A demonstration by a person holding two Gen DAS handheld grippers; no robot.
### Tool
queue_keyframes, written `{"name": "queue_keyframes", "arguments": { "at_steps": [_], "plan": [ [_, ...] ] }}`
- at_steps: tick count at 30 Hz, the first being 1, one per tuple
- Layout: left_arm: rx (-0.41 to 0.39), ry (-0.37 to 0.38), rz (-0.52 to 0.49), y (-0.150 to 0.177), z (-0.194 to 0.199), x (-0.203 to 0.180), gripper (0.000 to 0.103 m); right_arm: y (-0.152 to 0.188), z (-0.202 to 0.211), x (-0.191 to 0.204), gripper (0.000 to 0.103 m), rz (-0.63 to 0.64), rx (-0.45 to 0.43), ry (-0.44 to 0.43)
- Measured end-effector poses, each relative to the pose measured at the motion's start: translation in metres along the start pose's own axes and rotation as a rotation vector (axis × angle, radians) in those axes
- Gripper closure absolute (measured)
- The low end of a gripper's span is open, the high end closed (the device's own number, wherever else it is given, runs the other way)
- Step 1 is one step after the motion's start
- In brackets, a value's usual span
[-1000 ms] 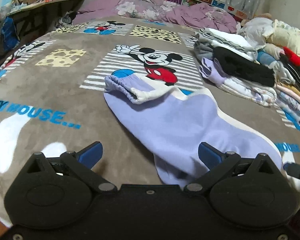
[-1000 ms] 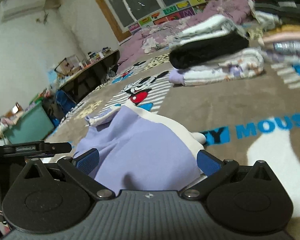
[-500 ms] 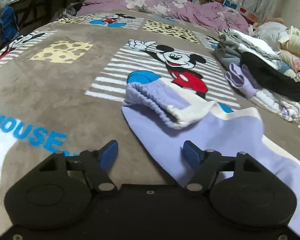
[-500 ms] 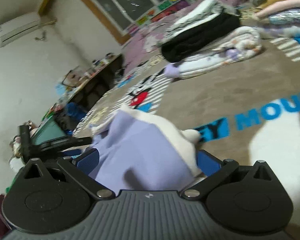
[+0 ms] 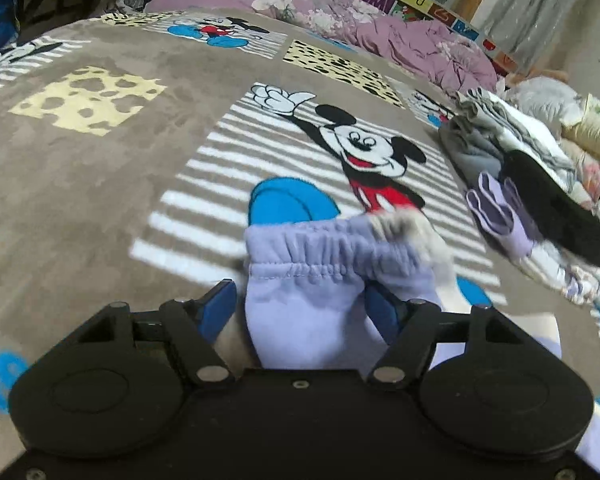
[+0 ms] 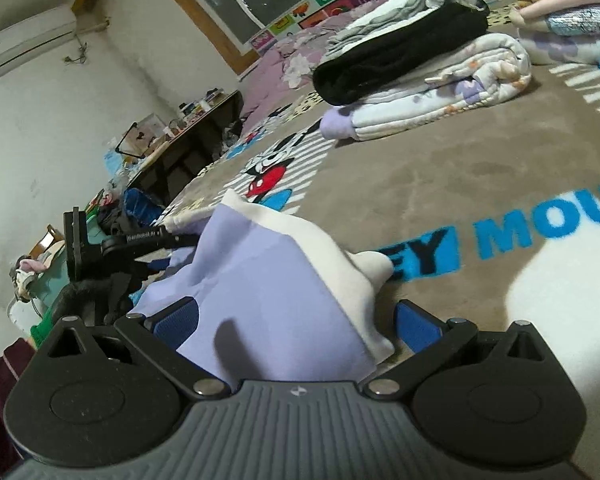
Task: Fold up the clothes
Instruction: 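Lower the left gripper onto the lavender pants cuff and close on it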
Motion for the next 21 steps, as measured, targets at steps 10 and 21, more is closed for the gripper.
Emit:
{"name": "queue_keyframes", "arguments": {
  "at_steps": [10, 21],
  "plan": [
    [-0.014, 0.099, 0.106, 0.002, 0.006, 0.007, 0.048, 0.000, -0.007, -0.004, 0.000, 0.002, 0.004, -0.001],
    [-0.063, 0.158, 0.174, -0.018, 0.032, 0.003, 0.094, 0.003, -0.006, 0.000, 0.000, 0.040, -0.023, 0.019]
  ]
}}
Point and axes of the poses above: each gripper's, at about its wrist camera, not at the fingertips, and z roughly against the way its jaws point, x to its left, y to its underside, the point moved 5 cm from there along -z, roughly the way its jaws point, and after that the axes turned 5 degrees about z, right-handed, at the moved point
